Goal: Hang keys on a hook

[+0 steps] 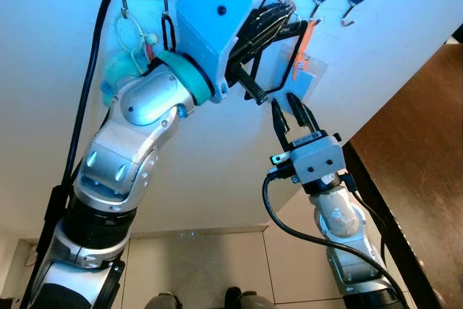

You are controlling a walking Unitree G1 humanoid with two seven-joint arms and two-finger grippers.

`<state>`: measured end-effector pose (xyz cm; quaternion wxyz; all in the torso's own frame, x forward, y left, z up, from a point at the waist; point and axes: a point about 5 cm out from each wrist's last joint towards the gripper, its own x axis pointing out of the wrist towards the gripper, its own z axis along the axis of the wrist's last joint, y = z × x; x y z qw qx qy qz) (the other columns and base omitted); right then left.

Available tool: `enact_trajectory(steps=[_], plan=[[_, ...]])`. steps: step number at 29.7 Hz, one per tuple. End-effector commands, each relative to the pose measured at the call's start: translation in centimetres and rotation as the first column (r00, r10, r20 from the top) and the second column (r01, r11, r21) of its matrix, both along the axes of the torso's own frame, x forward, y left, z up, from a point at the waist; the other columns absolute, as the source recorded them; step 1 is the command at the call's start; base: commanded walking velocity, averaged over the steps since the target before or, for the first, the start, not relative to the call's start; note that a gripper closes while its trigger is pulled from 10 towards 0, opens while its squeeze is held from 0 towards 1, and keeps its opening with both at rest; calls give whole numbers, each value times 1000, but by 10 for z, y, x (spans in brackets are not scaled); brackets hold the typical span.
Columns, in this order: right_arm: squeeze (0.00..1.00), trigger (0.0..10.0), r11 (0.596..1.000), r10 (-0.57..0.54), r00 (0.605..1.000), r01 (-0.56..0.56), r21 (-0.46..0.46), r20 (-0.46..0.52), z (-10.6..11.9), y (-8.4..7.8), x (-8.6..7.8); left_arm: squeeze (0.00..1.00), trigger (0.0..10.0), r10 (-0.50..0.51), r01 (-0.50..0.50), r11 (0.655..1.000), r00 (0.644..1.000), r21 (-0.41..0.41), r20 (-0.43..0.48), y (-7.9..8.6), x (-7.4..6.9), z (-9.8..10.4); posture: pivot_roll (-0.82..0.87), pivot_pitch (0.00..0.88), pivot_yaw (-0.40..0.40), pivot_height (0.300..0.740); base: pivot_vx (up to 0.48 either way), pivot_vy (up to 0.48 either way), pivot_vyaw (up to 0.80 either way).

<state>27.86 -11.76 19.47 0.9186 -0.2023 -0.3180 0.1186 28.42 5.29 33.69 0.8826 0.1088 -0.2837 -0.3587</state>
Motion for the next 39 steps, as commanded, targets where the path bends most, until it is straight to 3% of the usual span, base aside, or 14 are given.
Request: enact_trajectory(steps=[1,4,9,15,24,27,29,33,35,39], plan=[[0,10000,1000,-5,1000,5,-8,-25,-8,-1,-1,0,10000,-25,25,999,1000,38,12,-6,-5,-5,111,112,10,740,0,0,0],[0,10000,1000,-5,1000,5,-9,-25,-8,-1,-1,0,10000,-12,11,998,1000,67,12,-8,-4,-9,110,112,11,740,0,0,0],[0,10000,1000,-8,1000,8,-11,-27,-9,-1,-2,0,10000,31,-33,978,999,206,14,-13,0,-31,110,113,13,740,0,0,0],[0,10000,1000,-8,1000,7,-11,-27,-9,0,-1,0,10000,74,-80,966,997,246,31,-11,4,-35,112,113,13,740,0,0,0],[0,10000,1000,-8,1000,8,-11,-28,-9,0,-1,0,10000,137,-143,967,990,211,42,-7,10,-32,112,108,13,740,0,0,0],[0,10000,1000,-8,1000,7,-11,-28,-9,0,-1,0,10000,145,-150,971,989,186,37,-6,11,-30,112,107,12,740,0,0,0],[0,10000,1000,-7,1000,7,-11,-28,-10,0,-1,0,10000,160,-161,981,987,111,22,-1,11,-23,111,103,13,740,0,0,0],[0,10000,1000,-7,1000,7,-11,-28,-10,0,-1,0,10000,160,-161,981,987,111,22,-1,11,-23,111,103,13,740,0,0,0],[0,10000,1000,-12,1000,11,-11,-29,-10,-1,-1,0,10000,140,-141,990,990,33,24,6,5,-16,108,97,13,740,0,0,0],[0,10000,1000,-21,999,21,-12,-34,-12,-3,0,0,10000,45,-46,998,998,45,35,14,-12,-18,108,95,13,740,0,0,0]])
